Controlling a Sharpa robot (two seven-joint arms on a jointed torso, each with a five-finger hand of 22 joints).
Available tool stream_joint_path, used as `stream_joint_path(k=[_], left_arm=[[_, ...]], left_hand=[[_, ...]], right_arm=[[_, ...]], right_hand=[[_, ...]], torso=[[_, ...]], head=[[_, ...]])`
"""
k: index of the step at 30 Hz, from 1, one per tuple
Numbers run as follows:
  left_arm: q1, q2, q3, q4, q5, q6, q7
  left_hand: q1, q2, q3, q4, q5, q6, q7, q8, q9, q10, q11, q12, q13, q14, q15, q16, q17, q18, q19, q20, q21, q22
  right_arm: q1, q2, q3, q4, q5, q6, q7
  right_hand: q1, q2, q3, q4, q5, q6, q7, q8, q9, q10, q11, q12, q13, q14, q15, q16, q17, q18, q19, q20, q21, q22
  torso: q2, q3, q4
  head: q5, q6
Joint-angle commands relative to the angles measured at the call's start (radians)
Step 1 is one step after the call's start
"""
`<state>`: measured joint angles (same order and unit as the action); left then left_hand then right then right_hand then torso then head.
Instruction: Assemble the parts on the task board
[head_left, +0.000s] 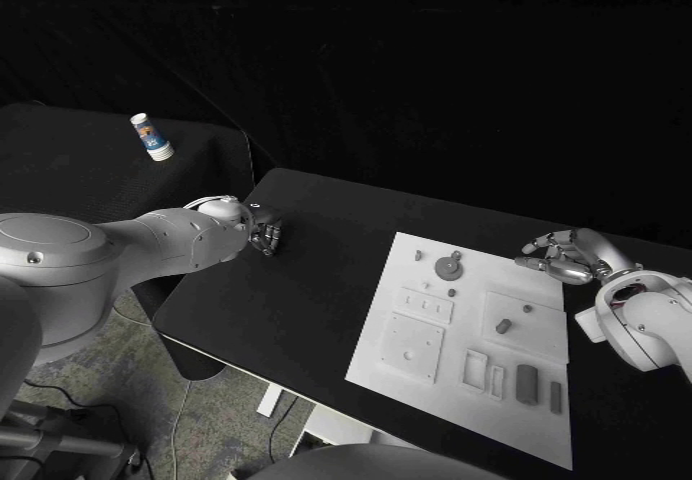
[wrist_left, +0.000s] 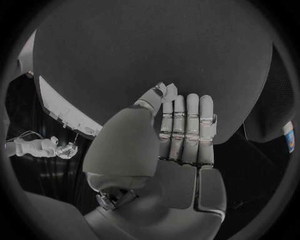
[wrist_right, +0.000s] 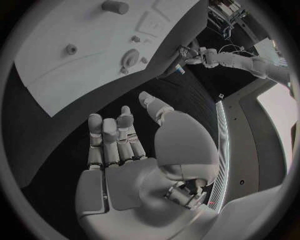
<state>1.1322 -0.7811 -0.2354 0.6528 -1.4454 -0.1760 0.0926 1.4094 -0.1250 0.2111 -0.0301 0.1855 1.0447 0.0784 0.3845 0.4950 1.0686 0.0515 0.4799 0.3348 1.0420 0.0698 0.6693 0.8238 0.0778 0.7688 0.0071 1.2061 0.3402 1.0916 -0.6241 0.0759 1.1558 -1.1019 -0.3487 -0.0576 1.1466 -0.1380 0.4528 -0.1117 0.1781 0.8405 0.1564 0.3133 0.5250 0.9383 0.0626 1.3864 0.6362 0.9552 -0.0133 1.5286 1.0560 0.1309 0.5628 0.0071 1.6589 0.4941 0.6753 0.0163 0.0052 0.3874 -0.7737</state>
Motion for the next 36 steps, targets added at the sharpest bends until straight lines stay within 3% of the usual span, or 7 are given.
stream_joint_path(k=[1, 11, 15, 23, 28, 33, 36], left_arm=[[0.0, 0.001, 0.0, 0.0, -0.012, 0.009, -0.005], [0.0, -0.002, 0.0, -0.003, -0.016, 0.0, -0.003], [0.0, -0.003, 0.0, 0.004, -0.01, -0.015, 0.009], [0.0, -0.011, 0.001, 0.039, 0.027, -0.05, 0.029], [0.006, -0.024, 0.001, 0.106, 0.066, -0.089, 0.047], [0.032, -0.031, 0.001, 0.179, 0.079, -0.103, 0.055], [0.056, -0.035, 0.001, 0.238, 0.082, -0.104, 0.053]], left_hand=[[0.01, 0.0, 0.008, 0.0, 0.0, 0.009, 0.0, 0.004, 0.002, 0.008, 0.001, -0.005, 0.0, 0.006, 0.0, 0.004, 0.001, 0.006, 0.011, 0.0, 0.003, 0.001], [0.02, -0.004, 0.039, -0.003, 0.0, 0.026, 0.009, 0.011, 0.006, 0.039, 0.012, -0.004, 0.001, 0.023, -0.005, 0.01, 0.005, 0.009, 0.015, -0.001, 0.005, 0.004], [0.028, 0.0, 0.077, -0.006, -0.001, 0.05, 0.018, 0.022, 0.012, 0.082, 0.022, -0.006, 0.001, 0.047, -0.012, 0.015, 0.008, 0.015, 0.029, -0.002, 0.012, 0.007], [0.023, 0.004, 0.126, -0.008, 0.0, 0.088, 0.026, 0.039, 0.022, 0.144, 0.029, -0.012, 0.002, 0.102, -0.026, 0.02, 0.012, 0.025, 0.064, -0.005, 0.03, 0.015], [0.023, 0.003, 0.137, -0.011, 0.0, 0.095, 0.029, 0.042, 0.024, 0.159, 0.031, -0.013, 0.002, 0.114, -0.028, 0.019, 0.012, 0.028, 0.072, -0.006, 0.035, 0.016], [0.027, -0.002, 0.151, -0.019, 0.001, 0.091, 0.033, 0.038, 0.023, 0.16, 0.037, -0.025, -0.003, 0.135, -0.032, 0.016, 0.012, 0.033, 0.083, -0.008, 0.04, 0.018], [0.027, -0.003, 0.155, -0.021, 0.001, 0.09, 0.034, 0.037, 0.023, 0.161, 0.039, -0.028, -0.004, 0.14, -0.032, 0.015, 0.012, 0.034, 0.086, -0.008, 0.042, 0.018]], right_arm=[[-0.001, 0.0, 0.0, 0.001, -0.001, 0.013, 0.007], [-0.001, 0.0, 0.0, 0.002, 0.0, 0.015, 0.007], [-0.001, 0.0, 0.0, 0.005, 0.001, 0.017, 0.008], [-0.001, 0.0, 0.0, 0.007, 0.012, 0.021, 0.008], [-0.001, 0.0, 0.0, 0.015, 0.064, 0.031, 0.007], [-0.001, 0.0, 0.0, 0.028, 0.09, 0.033, 0.007], [-0.001, 0.0, 0.0, 0.037, 0.115, 0.034, 0.008]], right_hand=[[-0.003, 0.01, 0.002, 0.004, 0.005, 0.002, 0.007, 0.005, 0.002, 0.004, 0.0, 0.004, -0.002, 0.0, -0.005, -0.002, -0.001, 0.009, -0.004, 0.002, 0.096, -0.001], [-0.004, 0.011, 0.002, 0.005, 0.005, 0.002, 0.007, 0.005, 0.002, 0.004, 0.0, 0.005, -0.002, 0.0, -0.005, -0.002, -0.002, 0.009, -0.004, 0.002, 0.096, -0.001], [-0.005, 0.011, 0.002, 0.006, 0.005, 0.002, 0.007, 0.005, 0.002, 0.004, 0.0, 0.005, -0.002, 0.0, -0.005, -0.002, -0.002, 0.009, -0.004, 0.002, 0.096, -0.001], [-0.006, 0.012, 0.002, 0.007, 0.005, 0.003, 0.007, 0.006, 0.002, 0.004, 0.0, 0.005, -0.002, 0.0, -0.005, -0.001, -0.002, 0.009, -0.003, 0.002, 0.096, -0.001], [-0.007, 0.013, 0.003, 0.008, 0.005, 0.003, 0.007, 0.006, 0.002, 0.005, 0.0, 0.006, -0.001, 0.001, -0.005, -0.001, -0.002, 0.009, -0.003, 0.002, 0.096, -0.001], [-0.008, 0.015, 0.004, 0.009, 0.005, 0.003, 0.007, 0.006, 0.002, 0.006, 0.0, 0.006, -0.001, 0.001, -0.005, -0.001, -0.002, 0.009, -0.002, 0.002, 0.097, -0.001], [-0.008, 0.016, 0.004, 0.01, 0.005, 0.004, 0.007, 0.007, 0.002, 0.006, 0.0, 0.006, -0.001, 0.001, -0.005, -0.001, -0.002, 0.009, -0.002, 0.002, 0.097, -0.001]], torso=[[0.0, -0.0005, 0.0004], [0.0, -0.0006, 0.0005], [0.0, -0.0007, 0.0004], [-0.001, -0.0005, 0.0007], [-0.001, 0.0006, 0.0005], [0.0, 0.001, -0.0001], [0.0, 0.0017, -0.0009]], head=[[0.001, -0.002], [0.0, -0.002], [-0.001, 0.0], [-0.012, 0.005], [-0.033, 0.015], [-0.059, 0.025], [-0.076, 0.033]])
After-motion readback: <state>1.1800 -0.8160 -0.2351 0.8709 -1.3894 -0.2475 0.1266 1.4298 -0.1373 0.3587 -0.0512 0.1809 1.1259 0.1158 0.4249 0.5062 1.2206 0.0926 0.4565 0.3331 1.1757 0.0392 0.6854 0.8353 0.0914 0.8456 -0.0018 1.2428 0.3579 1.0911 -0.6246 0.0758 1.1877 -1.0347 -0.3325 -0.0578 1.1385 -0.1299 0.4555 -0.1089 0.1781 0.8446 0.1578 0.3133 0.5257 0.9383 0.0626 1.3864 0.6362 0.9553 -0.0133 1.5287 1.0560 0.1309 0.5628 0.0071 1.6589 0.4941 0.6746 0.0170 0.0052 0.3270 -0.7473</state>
